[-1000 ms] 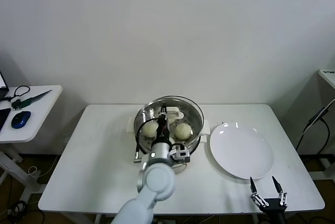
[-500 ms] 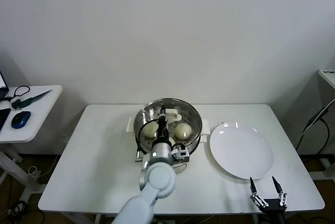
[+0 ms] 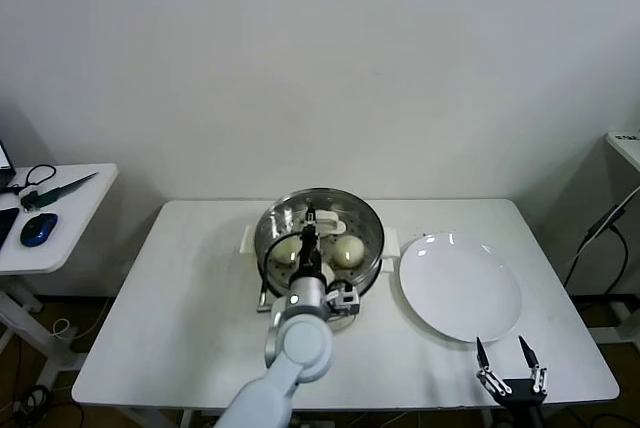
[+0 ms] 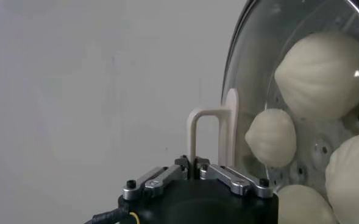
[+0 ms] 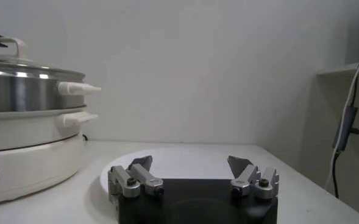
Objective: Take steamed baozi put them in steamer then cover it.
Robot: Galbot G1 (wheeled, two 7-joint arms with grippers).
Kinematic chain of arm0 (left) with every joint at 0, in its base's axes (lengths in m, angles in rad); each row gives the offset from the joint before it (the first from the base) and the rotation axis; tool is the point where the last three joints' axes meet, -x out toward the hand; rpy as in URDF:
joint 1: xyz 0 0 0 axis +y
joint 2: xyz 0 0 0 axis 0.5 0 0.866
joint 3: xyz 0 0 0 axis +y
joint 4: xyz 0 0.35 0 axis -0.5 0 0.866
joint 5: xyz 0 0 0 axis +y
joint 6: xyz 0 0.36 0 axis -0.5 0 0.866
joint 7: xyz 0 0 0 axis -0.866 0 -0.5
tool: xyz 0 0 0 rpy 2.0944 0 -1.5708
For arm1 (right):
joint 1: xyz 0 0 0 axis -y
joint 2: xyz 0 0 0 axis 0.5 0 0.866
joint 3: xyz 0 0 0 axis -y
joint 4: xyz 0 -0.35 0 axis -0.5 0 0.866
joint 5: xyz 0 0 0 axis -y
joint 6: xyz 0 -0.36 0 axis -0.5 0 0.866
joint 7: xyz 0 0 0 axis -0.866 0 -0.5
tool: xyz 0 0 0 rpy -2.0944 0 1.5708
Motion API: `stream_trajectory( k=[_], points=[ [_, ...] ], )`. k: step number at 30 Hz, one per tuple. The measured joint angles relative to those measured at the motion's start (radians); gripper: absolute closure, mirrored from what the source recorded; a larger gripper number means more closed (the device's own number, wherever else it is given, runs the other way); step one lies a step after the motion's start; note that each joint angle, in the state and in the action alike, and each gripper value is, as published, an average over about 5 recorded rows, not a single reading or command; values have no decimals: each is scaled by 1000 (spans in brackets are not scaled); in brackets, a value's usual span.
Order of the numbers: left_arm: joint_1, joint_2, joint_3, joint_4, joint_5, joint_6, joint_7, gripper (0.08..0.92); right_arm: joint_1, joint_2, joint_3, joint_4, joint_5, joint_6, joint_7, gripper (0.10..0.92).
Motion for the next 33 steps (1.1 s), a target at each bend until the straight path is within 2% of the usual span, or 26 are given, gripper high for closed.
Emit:
stream_trajectory(
  k=[5, 14, 22, 24, 33],
  points=[
    [7, 15, 12, -22, -39, 14, 3, 730, 2, 2, -2, 1, -2, -2, -3, 203],
    [40, 63, 28, -132, -124, 19, 8, 471, 6, 5, -9, 4, -2, -16, -4, 203],
    [138, 122, -15, -285, -277, -31, -64, 229, -1, 1, -19, 13, 4, -35, 22, 203],
    [178, 132, -47, -318, -340, -60, -103, 189, -2, 0, -19, 17, 4, -36, 30, 203],
    [364, 136, -321, -397, -820, -258, -307, 177, -2, 2, -22, 32, -1, -40, 53, 203]
  ],
)
